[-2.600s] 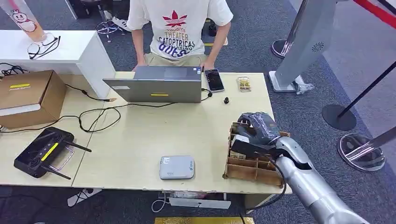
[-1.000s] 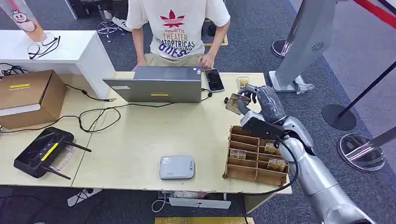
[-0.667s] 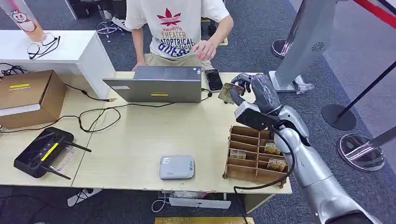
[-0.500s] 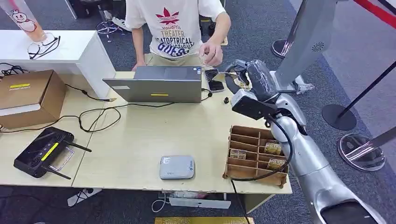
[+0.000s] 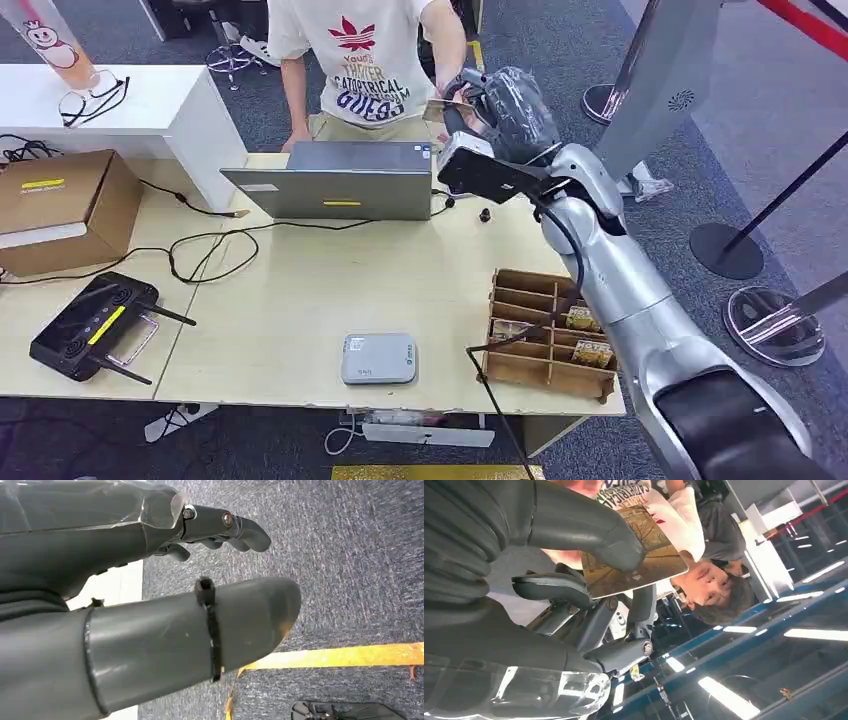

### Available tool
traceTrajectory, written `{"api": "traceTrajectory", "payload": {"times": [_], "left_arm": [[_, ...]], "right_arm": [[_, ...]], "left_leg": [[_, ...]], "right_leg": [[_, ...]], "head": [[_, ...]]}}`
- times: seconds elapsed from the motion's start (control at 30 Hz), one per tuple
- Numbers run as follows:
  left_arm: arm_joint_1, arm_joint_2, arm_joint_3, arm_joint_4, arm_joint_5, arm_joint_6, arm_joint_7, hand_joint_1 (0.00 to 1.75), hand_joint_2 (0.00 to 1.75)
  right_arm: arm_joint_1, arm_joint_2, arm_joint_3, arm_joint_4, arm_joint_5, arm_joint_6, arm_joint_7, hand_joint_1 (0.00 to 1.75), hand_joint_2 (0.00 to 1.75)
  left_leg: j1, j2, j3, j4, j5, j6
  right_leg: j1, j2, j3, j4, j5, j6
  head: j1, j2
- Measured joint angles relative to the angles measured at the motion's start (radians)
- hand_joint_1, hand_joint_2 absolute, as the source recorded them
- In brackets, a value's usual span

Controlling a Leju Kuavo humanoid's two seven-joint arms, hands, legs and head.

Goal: Pass the card to the sensor for recognition and then transmit it.

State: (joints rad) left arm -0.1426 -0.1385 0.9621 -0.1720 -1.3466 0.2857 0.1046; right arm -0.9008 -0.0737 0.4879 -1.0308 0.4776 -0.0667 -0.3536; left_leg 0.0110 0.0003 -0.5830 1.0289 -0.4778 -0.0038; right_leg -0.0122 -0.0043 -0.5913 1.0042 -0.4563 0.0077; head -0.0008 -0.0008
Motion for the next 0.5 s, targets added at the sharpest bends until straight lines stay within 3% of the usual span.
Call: {"api": "traceTrajectory", "payload": {"times": [0.27,0.3,0.33,0.37,0.4,0.47,0.5], "left_arm": [[-0.001,0.0,-0.007,0.0,0.005,0.0,0.004,0.0,0.0],[-0.001,0.0,-0.007,0.0,0.006,0.0,0.004,0.0,0.0],[-0.001,0.0,-0.007,0.0,0.007,0.0,0.004,0.0,0.0],[-0.001,0.0,-0.007,0.0,0.008,0.001,0.004,0.0,0.0],[-0.001,0.0,-0.007,0.0,0.01,0.001,0.004,0.0,0.0],[-0.001,0.001,-0.007,0.0,0.014,0.001,0.005,0.0,0.0],[-0.001,0.001,-0.007,0.0,0.016,0.001,0.006,0.0,0.0]], "right_arm": [[-0.054,0.044,0.041,0.13,0.04,-0.03,-0.01,1.73,1.75],[-0.057,0.048,0.047,0.144,0.043,-0.035,-0.013,1.45,1.75],[-0.059,0.054,0.054,0.158,0.043,-0.039,-0.015,1.31,1.75],[-0.06,0.058,0.059,0.172,0.047,-0.044,-0.017,1.31,1.75],[-0.06,0.063,0.064,0.187,0.053,-0.047,-0.02,0.56,1.75],[-0.061,0.07,0.075,0.211,0.058,-0.05,-0.022,0.56,1.75],[-0.061,0.073,0.08,0.223,0.061,-0.052,-0.022,0.09,1.75]], "left_leg": [[0.0,0.0,0.0,0.0,0.0,0.0],[0.0,0.0,0.0,0.0,0.0,0.0],[0.0,0.0,0.0,0.0,0.0,0.0],[0.0,0.0,0.0,0.0,0.0,0.0],[0.0,0.0,0.0,0.0,0.0,0.0],[0.0,0.0,0.0,0.0,0.0,0.0],[0.0,0.0,0.0,0.0,0.0,0.0]], "right_leg": [[0.0,0.0,0.0,0.0,0.0,0.0],[0.0,0.0,0.0,0.0,0.0,0.0],[0.0,0.0,0.0,0.0,0.0,0.0],[0.0,0.0,0.0,0.0,0.0,0.0],[0.0,0.0,0.0,0.0,0.0,0.0],[0.0,0.0,0.0,0.0,0.0,0.0],[0.0,0.0,0.0,0.0,0.0,0.0]], "head": [[0.0,0.0],[0.0,0.0],[0.0,0.0],[0.0,0.0],[0.0,0.0],[0.0,0.0],[0.0,0.0]]}}
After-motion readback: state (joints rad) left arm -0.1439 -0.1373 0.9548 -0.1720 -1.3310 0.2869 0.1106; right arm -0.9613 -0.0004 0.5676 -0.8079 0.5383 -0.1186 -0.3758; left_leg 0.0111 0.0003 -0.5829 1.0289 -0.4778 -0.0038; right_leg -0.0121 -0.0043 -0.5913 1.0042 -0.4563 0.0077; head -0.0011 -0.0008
